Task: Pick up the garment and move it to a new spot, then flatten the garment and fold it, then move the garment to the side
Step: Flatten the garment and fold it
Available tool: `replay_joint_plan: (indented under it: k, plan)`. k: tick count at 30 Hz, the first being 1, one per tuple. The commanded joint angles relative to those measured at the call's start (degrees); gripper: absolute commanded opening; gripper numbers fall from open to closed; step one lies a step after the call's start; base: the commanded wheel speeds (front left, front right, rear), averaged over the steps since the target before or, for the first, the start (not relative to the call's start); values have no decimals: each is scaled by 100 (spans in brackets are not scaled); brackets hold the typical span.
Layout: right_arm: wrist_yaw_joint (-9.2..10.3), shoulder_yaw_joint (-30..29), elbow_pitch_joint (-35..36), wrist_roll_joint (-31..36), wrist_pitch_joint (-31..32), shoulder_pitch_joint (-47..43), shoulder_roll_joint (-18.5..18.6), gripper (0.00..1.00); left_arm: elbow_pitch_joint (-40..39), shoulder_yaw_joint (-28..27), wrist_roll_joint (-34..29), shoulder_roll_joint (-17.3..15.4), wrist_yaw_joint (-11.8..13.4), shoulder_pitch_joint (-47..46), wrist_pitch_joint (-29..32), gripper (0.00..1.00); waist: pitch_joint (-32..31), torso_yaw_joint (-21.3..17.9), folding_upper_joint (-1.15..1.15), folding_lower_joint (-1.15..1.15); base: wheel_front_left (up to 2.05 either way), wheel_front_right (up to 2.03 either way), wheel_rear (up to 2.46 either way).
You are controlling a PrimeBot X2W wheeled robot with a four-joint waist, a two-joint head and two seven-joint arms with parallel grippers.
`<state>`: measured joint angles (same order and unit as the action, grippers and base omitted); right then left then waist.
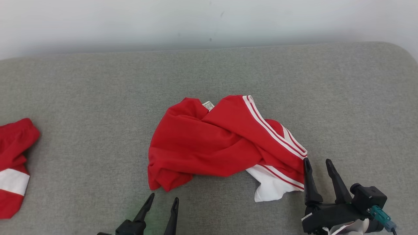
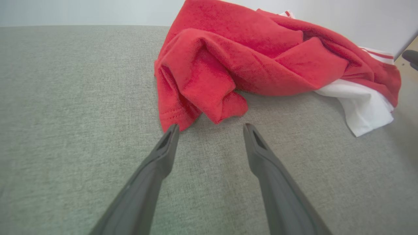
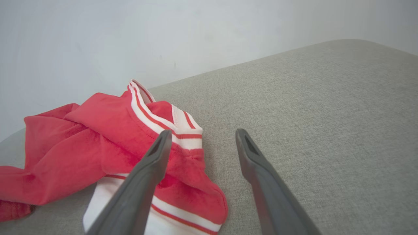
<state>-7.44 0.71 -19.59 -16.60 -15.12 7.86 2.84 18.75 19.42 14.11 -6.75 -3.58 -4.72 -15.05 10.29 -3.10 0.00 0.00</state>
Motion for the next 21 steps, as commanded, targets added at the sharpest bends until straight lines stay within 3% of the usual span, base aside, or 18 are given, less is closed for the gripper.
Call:
replay_joint_plan:
  k: [1,12,13,15,21]
  plan:
    - [-10,13,-20,-26,5,-31,-1,100,68,-22,0,46,-44,4,-18,100,-2,-54,0,0,0,0,0]
    - [-10,27,-61,44,5,1,0,100,647,-291,108,251,-147,-567,-18,100,8,-386,0,0,0,0,0]
    - [-10,34,-65,48,5,0,-1,100,734,-323,110,260,-162,-630,-18,74,9,-404,0,0,0,0,0]
    - [-11,36,-70,52,5,-7,-2,100,920,-342,22,266,-180,-756,-19,0,9,-428,0,0,0,0,0]
    - [-11,-57,-71,17,6,-108,-2,100,1008,-423,-135,198,-240,-780,-19,0,-39,-308,0,0,0,0,0]
